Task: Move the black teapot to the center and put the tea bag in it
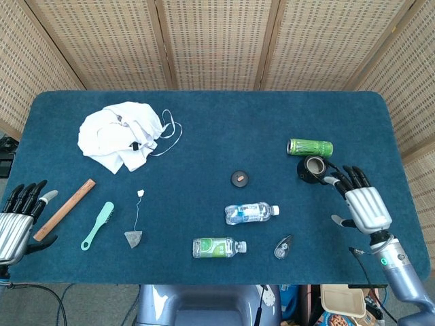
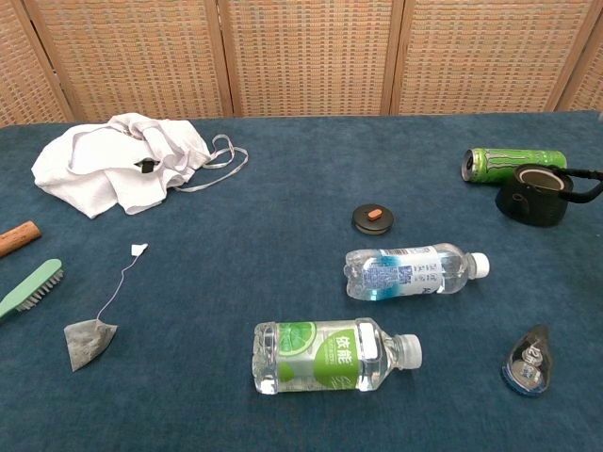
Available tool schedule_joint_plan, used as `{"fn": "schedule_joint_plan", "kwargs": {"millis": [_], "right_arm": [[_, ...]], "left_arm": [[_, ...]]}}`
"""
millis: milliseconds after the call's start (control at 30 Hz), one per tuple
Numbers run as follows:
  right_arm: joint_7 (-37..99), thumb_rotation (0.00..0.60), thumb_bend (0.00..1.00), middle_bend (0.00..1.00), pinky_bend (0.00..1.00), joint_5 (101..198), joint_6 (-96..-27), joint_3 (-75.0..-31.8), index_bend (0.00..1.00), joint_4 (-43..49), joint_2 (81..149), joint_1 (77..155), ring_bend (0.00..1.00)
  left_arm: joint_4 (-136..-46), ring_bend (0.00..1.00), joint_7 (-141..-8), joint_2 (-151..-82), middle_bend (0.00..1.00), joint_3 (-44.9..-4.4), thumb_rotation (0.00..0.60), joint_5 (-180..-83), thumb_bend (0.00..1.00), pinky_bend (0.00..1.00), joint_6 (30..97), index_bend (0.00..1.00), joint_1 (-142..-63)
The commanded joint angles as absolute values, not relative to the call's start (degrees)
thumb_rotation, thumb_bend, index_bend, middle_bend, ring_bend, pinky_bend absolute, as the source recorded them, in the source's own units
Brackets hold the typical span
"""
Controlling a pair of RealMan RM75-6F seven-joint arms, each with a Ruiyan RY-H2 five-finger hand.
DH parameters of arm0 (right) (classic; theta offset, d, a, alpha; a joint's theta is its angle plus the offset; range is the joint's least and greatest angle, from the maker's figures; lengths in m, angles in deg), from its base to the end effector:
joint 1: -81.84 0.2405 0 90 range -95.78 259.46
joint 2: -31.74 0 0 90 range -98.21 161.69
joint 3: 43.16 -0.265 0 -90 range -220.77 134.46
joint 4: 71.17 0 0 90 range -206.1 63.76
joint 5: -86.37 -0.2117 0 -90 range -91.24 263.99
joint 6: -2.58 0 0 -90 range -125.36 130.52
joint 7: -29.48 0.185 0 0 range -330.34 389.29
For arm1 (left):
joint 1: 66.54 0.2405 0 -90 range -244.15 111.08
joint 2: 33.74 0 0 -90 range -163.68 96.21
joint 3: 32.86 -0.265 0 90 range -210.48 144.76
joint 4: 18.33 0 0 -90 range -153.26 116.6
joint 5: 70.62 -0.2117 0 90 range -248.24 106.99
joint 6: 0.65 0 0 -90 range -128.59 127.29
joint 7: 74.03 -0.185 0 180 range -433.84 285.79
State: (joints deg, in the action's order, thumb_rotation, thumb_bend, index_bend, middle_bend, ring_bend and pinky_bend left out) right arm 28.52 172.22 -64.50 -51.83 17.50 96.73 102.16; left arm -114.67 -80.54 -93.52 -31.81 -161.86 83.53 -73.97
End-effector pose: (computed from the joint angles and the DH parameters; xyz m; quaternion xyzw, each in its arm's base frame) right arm -0.2690 -0.3243 0.1299 0.6912 -0.3423 0.3792 0.5112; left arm -0.2899 0.2276 0.1645 -0.6600 -0.3274 -0.3694 0.5663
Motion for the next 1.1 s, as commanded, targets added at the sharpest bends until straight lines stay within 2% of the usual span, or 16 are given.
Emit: {"fn": "schedule_joint_plan", "kwargs": {"millis": [33,233,467,1100], "right_arm": [[30.36,0.6,0.28,0.28,0.09,171.53,-60.55,-52.5,0.27,15.83,96.07,105.4,0.05],[31.74,0.6,0.3,0.31,0.09,170.09,-54.34,-52.39,0.3,12.74,96.6,109.34,0.06],[32.51,0.6,0.3,0.34,0.09,169.23,-50.47,-51.84,0.32,8.91,97.69,112.1,0.06],[34.78,0.6,0.3,0.36,0.09,168.65,-45.94,-49.56,0.35,0.96,100.56,115.32,0.06]], "left_arm": [[-114.88,0.04,-80.56,-93.52,0.02,-31.67,0.6,-161.78,0.16,0.0,83.63,0.14,-74.04],[-115.24,0.04,-80.89,-93.48,0.02,-31.63,0.6,-161.72,0.16,0.0,83.34,0.13,-74.32],[-115.12,0.04,-80.75,-93.54,0.02,-31.76,0.6,-161.38,0.16,0.0,83.4,0.13,-74.16],[-115.11,0.04,-80.0,-93.44,0.02,-32.0,0.6,-161.36,0.16,0.0,83.87,0.13,-73.85]]}}
